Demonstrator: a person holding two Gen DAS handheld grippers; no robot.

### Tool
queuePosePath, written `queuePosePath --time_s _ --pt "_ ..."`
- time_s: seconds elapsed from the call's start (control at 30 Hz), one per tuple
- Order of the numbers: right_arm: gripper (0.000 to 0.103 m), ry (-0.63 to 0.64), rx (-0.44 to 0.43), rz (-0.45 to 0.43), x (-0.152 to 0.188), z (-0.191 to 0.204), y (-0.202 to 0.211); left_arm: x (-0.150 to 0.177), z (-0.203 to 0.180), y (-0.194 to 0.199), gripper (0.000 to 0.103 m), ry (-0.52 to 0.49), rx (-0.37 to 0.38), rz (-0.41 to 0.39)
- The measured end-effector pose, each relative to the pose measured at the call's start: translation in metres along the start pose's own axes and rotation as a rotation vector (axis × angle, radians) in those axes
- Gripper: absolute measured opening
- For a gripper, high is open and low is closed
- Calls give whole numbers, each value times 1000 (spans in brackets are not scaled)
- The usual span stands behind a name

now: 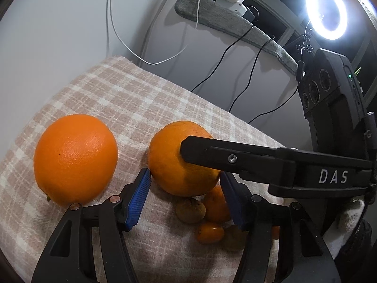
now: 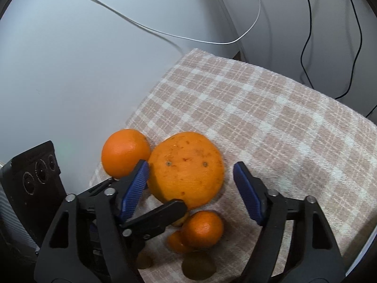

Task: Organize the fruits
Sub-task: 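Close both grippers on the large spotted orange and lift it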

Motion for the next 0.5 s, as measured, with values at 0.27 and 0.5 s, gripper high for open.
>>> queuePosePath --time_s 0.27,0.5 --pt "68 6 13 -7 2 4 4 1 -2 2 60 -24 -13 -8" --pt "68 -10 11 -27 5 3 14 1 -10 6 60 -40 -15 -23"
Point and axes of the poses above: each gripper's, at about its wrist camera, not at the fingertips, and y roughly against the way its jaws point, z to its left, x to its underside, the point moved 9 cm from there along -y, roughly the way its jaws point, and after that the axes turned 3 degrees about y, right-handed, at the moved point
